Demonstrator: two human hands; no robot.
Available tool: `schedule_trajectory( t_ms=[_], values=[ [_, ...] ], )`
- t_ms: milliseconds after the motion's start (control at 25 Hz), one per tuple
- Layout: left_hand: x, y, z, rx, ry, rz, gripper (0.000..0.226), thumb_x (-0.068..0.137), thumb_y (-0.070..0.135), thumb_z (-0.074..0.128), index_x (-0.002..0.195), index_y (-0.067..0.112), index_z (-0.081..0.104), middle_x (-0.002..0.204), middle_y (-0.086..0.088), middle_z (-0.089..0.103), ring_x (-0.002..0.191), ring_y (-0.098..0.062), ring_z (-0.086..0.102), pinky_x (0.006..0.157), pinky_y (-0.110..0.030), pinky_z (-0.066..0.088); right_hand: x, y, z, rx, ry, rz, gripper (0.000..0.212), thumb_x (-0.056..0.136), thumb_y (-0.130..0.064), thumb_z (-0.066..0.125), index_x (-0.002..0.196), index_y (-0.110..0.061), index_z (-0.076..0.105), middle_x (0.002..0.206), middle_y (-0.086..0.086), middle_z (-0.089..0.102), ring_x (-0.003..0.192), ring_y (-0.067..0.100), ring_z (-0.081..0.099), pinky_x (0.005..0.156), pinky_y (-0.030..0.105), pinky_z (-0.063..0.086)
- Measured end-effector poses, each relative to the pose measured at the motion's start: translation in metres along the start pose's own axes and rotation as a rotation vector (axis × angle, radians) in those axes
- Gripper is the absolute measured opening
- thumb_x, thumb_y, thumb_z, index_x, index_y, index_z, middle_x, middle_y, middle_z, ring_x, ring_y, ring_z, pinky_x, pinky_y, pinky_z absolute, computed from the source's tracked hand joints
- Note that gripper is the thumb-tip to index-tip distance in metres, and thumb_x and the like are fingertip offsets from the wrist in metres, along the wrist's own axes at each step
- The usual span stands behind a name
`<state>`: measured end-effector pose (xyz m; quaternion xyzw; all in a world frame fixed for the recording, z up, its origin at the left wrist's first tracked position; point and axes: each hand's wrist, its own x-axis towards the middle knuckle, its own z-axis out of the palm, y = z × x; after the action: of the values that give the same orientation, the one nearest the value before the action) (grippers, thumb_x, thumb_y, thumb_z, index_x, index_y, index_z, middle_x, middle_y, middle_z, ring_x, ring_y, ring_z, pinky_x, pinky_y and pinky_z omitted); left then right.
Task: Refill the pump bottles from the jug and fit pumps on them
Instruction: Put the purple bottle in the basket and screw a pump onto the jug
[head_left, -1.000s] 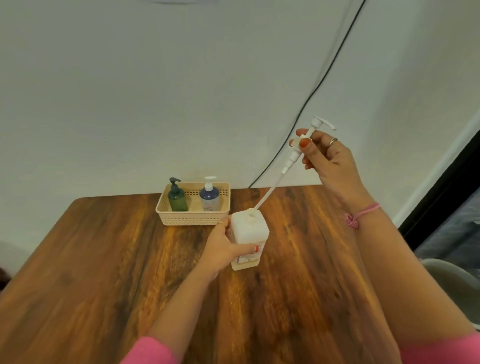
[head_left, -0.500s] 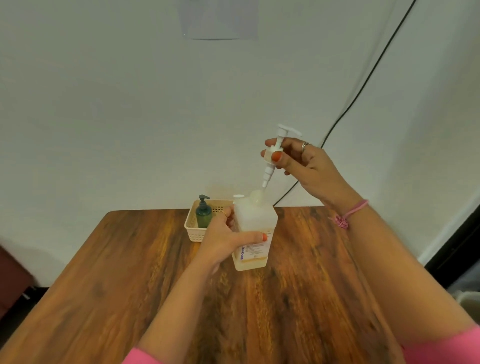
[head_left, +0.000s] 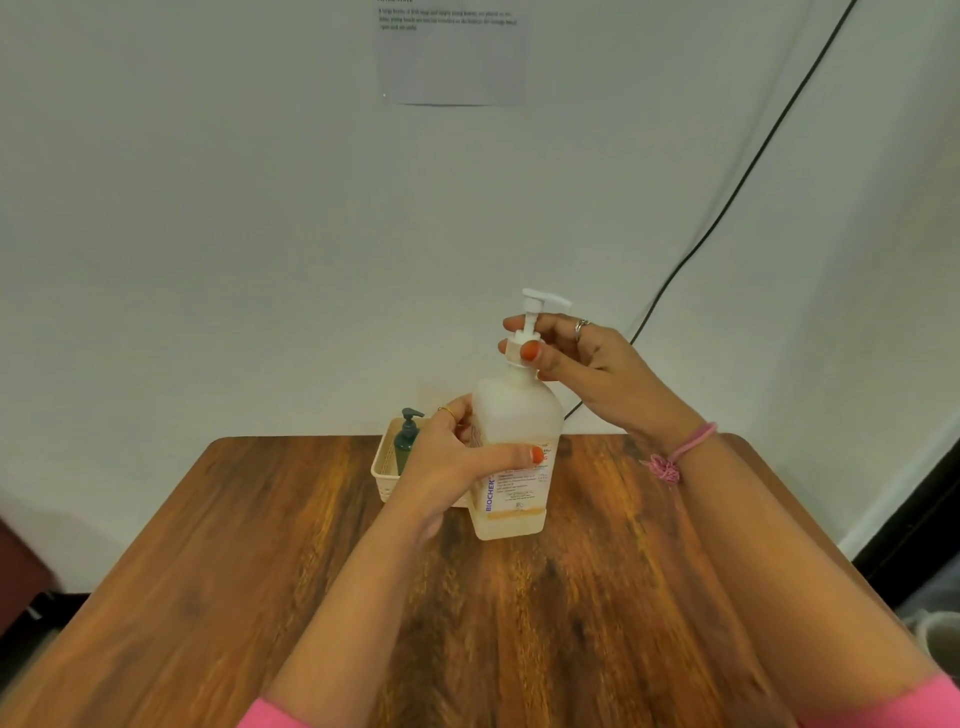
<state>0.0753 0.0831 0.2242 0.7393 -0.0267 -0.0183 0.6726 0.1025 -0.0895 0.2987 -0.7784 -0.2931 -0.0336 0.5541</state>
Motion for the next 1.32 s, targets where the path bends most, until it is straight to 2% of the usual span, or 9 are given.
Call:
schedule_trajectory(
  t_ms=[160,360,600,680,760,920,1040,1200,1320],
  values=[
    [0.003,0.006,-0.004,-0.007,0.008,0.007,0.088,0.043,0.04,0.089,0.123,0.026,0.056,0.11,0.005,0.069,0.099,-0.011,0.067,0.083,-0.038,0.059,0.003,0.001,-0.001,-0.032,0.036,-0.001,0.031,0.085,-0.033,0.06,0.116,-0.029,0.061,0.116,-0.007,0.068,0.109,0.007,0.061,0.096,0.025,0.047],
    [0.006,0.007,-0.006,-0.025,0.005,-0.001,0.08,0.053,0.032,0.091,0.124,0.025,0.056,0.109,0.004,0.07,0.096,-0.011,0.069,0.08,-0.037,0.059,0.007,0.002,0.006,-0.018,0.118,0.028,0.026,0.083,-0.021,0.07,0.109,-0.019,0.066,0.107,-0.005,0.068,0.094,0.0,0.063,0.078,0.014,0.05],
    [0.007,0.006,-0.008,-0.03,-0.016,-0.001,0.085,0.044,0.034,0.092,0.122,0.022,0.058,0.107,0.001,0.072,0.096,-0.015,0.07,0.082,-0.042,0.059,0.01,0.0,0.011,-0.078,0.203,0.08,0.042,0.058,-0.049,0.073,0.088,-0.023,0.062,0.084,-0.008,0.062,0.07,-0.001,0.055,0.067,0.016,0.049],
    [0.006,0.005,-0.008,-0.033,-0.014,0.005,0.088,0.041,0.036,0.092,0.121,0.022,0.059,0.106,0.001,0.072,0.096,-0.015,0.07,0.082,-0.042,0.059,0.009,0.002,0.007,-0.087,0.172,0.108,0.047,0.06,-0.051,0.071,0.095,-0.021,0.062,0.089,-0.006,0.064,0.075,0.003,0.058,0.071,0.017,0.05],
    [0.006,0.005,-0.007,-0.037,-0.013,0.004,0.089,0.039,0.037,0.091,0.121,0.022,0.059,0.106,0.001,0.072,0.096,-0.014,0.07,0.083,-0.042,0.058,0.005,0.004,0.0,-0.041,0.071,0.117,0.051,0.071,-0.046,0.067,0.113,-0.019,0.061,0.104,-0.003,0.067,0.093,0.008,0.063,0.085,0.02,0.05],
    [0.006,0.007,-0.006,-0.037,-0.021,0.013,0.086,0.041,0.034,0.092,0.12,0.023,0.06,0.105,0.002,0.072,0.096,-0.014,0.07,0.083,-0.042,0.058,-0.004,0.006,-0.01,0.116,-0.042,0.078,0.043,0.089,-0.016,0.058,0.132,-0.012,0.052,0.126,0.003,0.062,0.117,0.009,0.057,0.098,0.023,0.045],
    [0.004,0.009,-0.005,-0.033,-0.01,0.021,0.079,0.046,0.031,0.092,0.117,0.024,0.06,0.105,0.003,0.072,0.093,-0.012,0.071,0.08,-0.039,0.059,-0.004,0.004,-0.005,0.091,0.007,0.037,0.034,0.088,-0.01,0.061,0.122,-0.01,0.06,0.122,0.002,0.065,0.11,0.011,0.061,0.094,0.025,0.048],
    [0.004,0.01,-0.006,-0.031,0.007,0.031,0.078,0.045,0.033,0.093,0.116,0.024,0.061,0.105,0.003,0.072,0.093,-0.012,0.07,0.079,-0.038,0.06,-0.002,0.001,0.003,0.073,0.187,0.037,0.028,0.072,-0.02,0.076,0.098,-0.017,0.066,0.096,-0.007,0.069,0.085,0.0,0.063,0.078,0.017,0.049],
    [0.003,0.009,-0.007,-0.021,0.027,0.034,0.074,0.051,0.029,0.093,0.117,0.026,0.06,0.104,0.005,0.072,0.092,-0.01,0.07,0.078,-0.035,0.06,-0.002,0.004,0.011,0.079,0.234,0.054,0.034,0.064,-0.031,0.078,0.093,-0.02,0.063,0.095,-0.007,0.068,0.083,0.001,0.062,0.074,0.016,0.049]
  ],
)
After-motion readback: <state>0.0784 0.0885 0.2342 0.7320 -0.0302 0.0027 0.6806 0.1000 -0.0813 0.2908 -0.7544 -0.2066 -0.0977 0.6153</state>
